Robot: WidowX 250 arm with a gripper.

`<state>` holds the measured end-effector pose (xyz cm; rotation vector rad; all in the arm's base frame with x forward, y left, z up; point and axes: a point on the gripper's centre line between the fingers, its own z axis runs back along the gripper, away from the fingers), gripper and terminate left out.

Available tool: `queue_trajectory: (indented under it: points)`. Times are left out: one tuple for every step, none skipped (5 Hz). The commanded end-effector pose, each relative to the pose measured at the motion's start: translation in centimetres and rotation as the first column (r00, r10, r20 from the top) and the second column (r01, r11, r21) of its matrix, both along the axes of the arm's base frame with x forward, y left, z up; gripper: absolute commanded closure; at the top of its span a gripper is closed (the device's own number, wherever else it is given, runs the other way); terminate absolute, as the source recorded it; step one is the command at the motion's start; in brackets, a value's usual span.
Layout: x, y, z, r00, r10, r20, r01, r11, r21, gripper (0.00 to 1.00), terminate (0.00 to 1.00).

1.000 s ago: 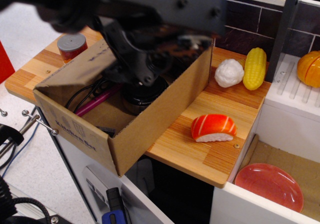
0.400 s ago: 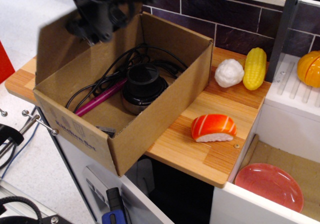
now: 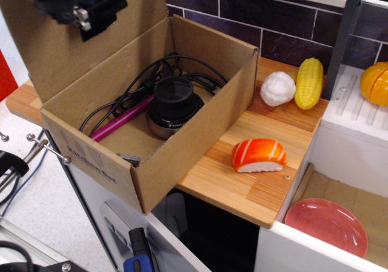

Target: Open brown1fbox flap

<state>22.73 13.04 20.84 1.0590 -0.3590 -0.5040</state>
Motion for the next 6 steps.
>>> queue_trajectory:
  points:
    - [-1.1,5.1,-0.6,0.991,-0.128,0.048,0.128,0.992,0.02,0.0,0.0]
    - [-1.4,7.3,-1.9,0.98,-0.181,0.077,0.183,0.983,-0.018,0.0,0.0]
    - [-1.2,9.6,-3.6,0.971,-0.221,0.096,0.226,0.973,-0.05,0.0,0.0]
    - [-1.2,9.7,-4.9,0.979,-0.201,0.031,0.203,0.967,-0.15,0.0,0.0]
    - [-1.1,9.0,-6.4,0.989,-0.149,0.001,0.145,0.96,-0.24,0.0,0.0]
    - [-1.1,8.5,-7.1,0.993,-0.072,-0.09,0.034,0.927,-0.374,0.0,1.0]
